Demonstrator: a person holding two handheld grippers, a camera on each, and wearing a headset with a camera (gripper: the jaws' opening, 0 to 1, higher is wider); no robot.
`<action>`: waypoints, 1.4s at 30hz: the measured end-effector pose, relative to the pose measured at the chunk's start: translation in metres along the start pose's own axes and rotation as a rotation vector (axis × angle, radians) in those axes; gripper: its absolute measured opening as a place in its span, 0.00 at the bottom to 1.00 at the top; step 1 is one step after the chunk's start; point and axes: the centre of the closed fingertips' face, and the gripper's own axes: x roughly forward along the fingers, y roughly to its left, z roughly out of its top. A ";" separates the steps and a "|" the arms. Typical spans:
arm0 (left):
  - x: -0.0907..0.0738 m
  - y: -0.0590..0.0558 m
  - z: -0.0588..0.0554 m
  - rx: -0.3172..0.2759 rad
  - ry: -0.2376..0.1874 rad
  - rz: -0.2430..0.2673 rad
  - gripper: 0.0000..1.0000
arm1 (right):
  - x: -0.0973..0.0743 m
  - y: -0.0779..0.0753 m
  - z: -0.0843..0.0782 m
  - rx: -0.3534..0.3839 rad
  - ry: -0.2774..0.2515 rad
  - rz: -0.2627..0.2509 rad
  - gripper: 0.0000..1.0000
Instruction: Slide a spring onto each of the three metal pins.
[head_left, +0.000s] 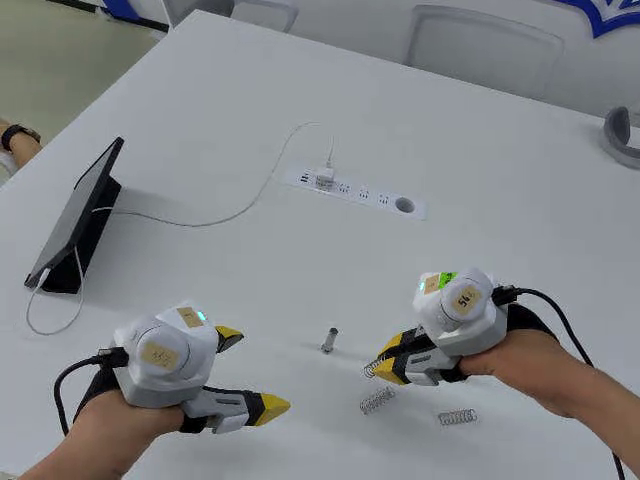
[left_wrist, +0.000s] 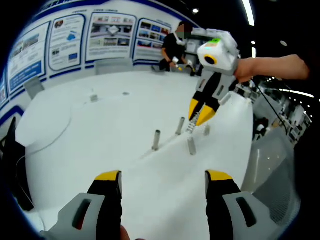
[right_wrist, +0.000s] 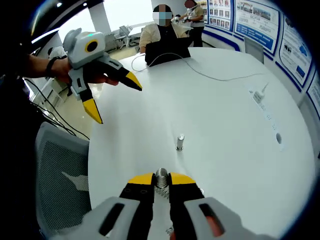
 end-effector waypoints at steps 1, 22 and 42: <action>0.000 0.000 0.000 -0.003 -0.001 0.001 0.69 | 0.001 -0.002 0.001 -0.002 0.001 -0.001 0.12; -0.006 0.003 -0.004 -0.022 -0.003 0.011 0.73 | 0.012 -0.029 0.032 -0.042 0.001 -0.021 0.12; -0.011 0.004 -0.012 -0.043 0.007 0.013 0.75 | 0.030 -0.031 0.043 -0.066 0.006 -0.002 0.12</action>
